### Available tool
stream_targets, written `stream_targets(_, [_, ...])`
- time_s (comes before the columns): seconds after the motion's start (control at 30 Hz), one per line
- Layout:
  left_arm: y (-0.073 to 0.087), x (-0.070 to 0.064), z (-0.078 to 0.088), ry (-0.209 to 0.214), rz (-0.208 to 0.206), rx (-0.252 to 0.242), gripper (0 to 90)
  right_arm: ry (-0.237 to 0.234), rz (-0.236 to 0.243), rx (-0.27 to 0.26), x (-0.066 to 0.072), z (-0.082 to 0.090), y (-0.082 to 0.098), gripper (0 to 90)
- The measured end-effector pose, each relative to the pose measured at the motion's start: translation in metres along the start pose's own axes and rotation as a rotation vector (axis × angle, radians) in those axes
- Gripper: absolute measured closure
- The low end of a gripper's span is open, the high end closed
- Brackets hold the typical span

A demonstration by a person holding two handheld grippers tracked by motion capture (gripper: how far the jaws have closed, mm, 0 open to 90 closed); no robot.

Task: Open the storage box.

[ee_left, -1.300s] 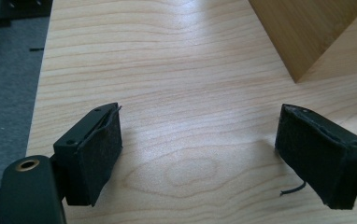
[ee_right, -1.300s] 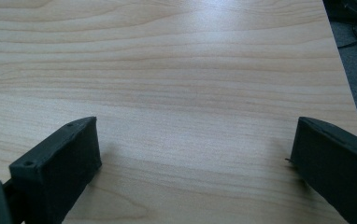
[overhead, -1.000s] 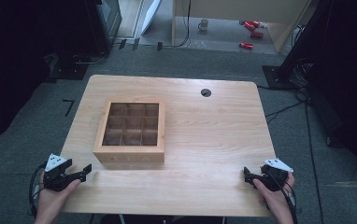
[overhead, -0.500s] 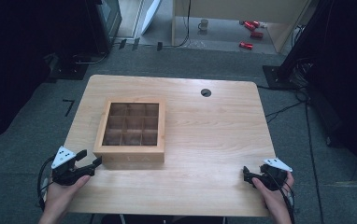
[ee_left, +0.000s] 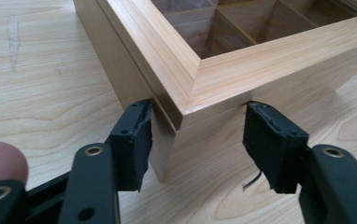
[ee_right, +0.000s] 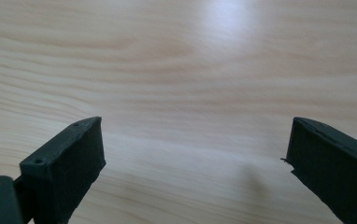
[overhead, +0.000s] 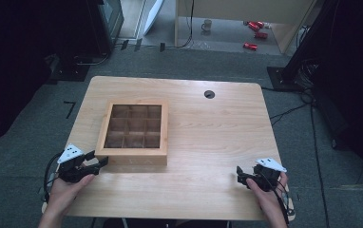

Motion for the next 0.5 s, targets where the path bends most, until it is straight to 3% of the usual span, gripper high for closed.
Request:
stream_targets(0.07, [0.001, 0.001, 0.001, 0.001, -0.002, -0.011, 44.3, -0.033, 0.012, -0.012, 0.015, 0.002, -0.006, 4.5])
stream_targets(0.2, [0.002, 0.003, 0.0, 0.019, -0.002, -0.015, 44.7, -0.081, 0.082, -0.037, 0.045, 0.001, -0.017, 4.5])
stream_targets(0.3, [0.001, 0.003, 0.0, 0.032, 0.019, -0.016, 44.7, -0.128, 0.109, -0.048, 0.068, -0.001, -0.026, 4.5])
stream_targets(0.33, [0.001, 0.003, 0.0, 0.032, 0.019, -0.016, 44.7, -0.128, 0.109, -0.048, 0.068, -0.001, -0.026, 4.5])
stream_targets(0.37, [0.001, 0.003, 0.0, 0.03, 0.02, -0.016, 44.7, -0.16, 0.128, -0.057, 0.085, -0.003, -0.033, 4.5])
stream_targets(0.5, [0.0, 0.002, 0.001, 0.012, 0.009, -0.012, 44.9, -0.216, 0.18, -0.082, 0.122, -0.004, -0.046, 4.5])
Point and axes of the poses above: each handheld gripper's, and its own axes: z roughly backward along the jaws, y roughly out of its underside, x roughly to its left, the point moved 5 cm from there along -z, roughly forward along the jaws, and after that the axes turned 8 degrees about x, right-handed, at the moved point
